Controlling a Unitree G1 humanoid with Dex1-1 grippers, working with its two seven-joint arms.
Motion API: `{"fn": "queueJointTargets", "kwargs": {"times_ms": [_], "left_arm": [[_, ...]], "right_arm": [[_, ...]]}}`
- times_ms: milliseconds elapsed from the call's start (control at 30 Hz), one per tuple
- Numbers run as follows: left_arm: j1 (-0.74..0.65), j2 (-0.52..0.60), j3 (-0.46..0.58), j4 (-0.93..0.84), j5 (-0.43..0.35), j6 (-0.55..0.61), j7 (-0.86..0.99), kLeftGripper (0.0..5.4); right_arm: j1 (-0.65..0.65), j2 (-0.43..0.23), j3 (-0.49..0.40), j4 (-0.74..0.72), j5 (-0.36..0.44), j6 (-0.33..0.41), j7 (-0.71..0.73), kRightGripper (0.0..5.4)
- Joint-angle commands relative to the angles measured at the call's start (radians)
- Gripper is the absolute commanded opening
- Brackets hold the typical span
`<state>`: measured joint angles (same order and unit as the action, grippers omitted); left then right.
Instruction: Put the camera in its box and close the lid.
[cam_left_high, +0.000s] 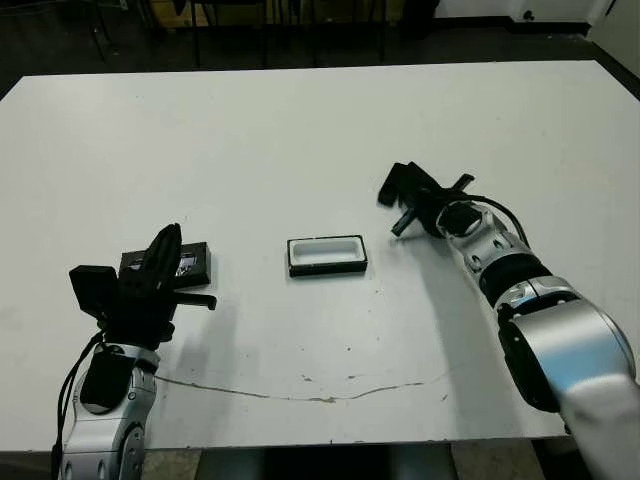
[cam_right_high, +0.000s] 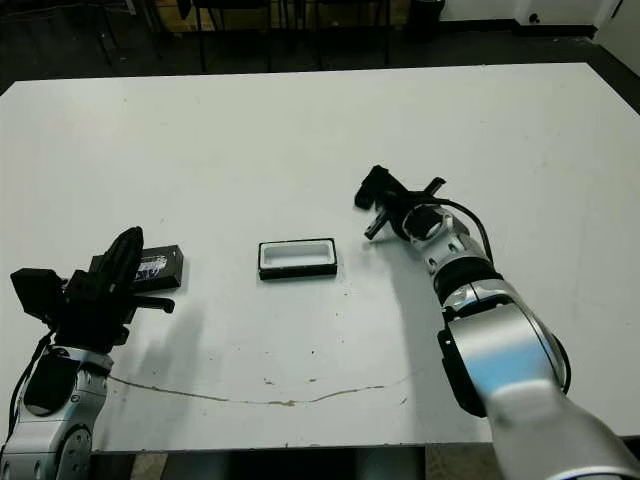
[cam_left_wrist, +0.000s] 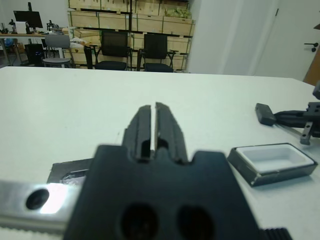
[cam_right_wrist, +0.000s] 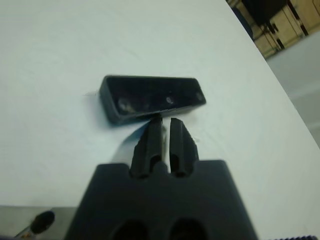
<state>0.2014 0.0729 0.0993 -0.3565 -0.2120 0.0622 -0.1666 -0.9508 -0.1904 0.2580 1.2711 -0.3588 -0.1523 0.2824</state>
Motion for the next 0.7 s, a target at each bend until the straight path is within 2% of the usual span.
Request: {"fn": "queueJointTargets", "kwargs": {"times_ms": [33,333,433,533,600,700], "left_arm": [[0.004,0.01,0.002,0.007,0.0,0.013,0.0,0.01],[0.003,0.011,0.001,0.018,0.009,0.0,0.0,0.01],[0.003,0.009,0.004,0.018,0.005,0.003,0.001,0.01],[-0.001,0.009,0.008,0.021,-0.003,0.005,-0.001,0.01],[-0.002,0.01,0.006,0.018,0.001,0.009,0.002,0.01],[-0.006,0.01,0.007,0.017,-0.006,0.021,0.002,0.01]], "right_arm": [[0.043,0.007,0.007,0.019,-0.002,0.013,0.039,0.0],[0.05,-0.019,0.004,-0.001,0.002,0.028,0.019,0.0],[0.046,-0.037,-0.048,-0.031,0.058,0.052,0.045,0.0],[0.053,-0.078,-0.074,-0.097,0.095,0.022,0.103,0.0],[0.058,-0.111,-0.094,-0.153,0.126,0.011,0.169,0.0],[0.061,-0.149,-0.131,-0.239,0.19,0.037,0.293,0.0]]}}
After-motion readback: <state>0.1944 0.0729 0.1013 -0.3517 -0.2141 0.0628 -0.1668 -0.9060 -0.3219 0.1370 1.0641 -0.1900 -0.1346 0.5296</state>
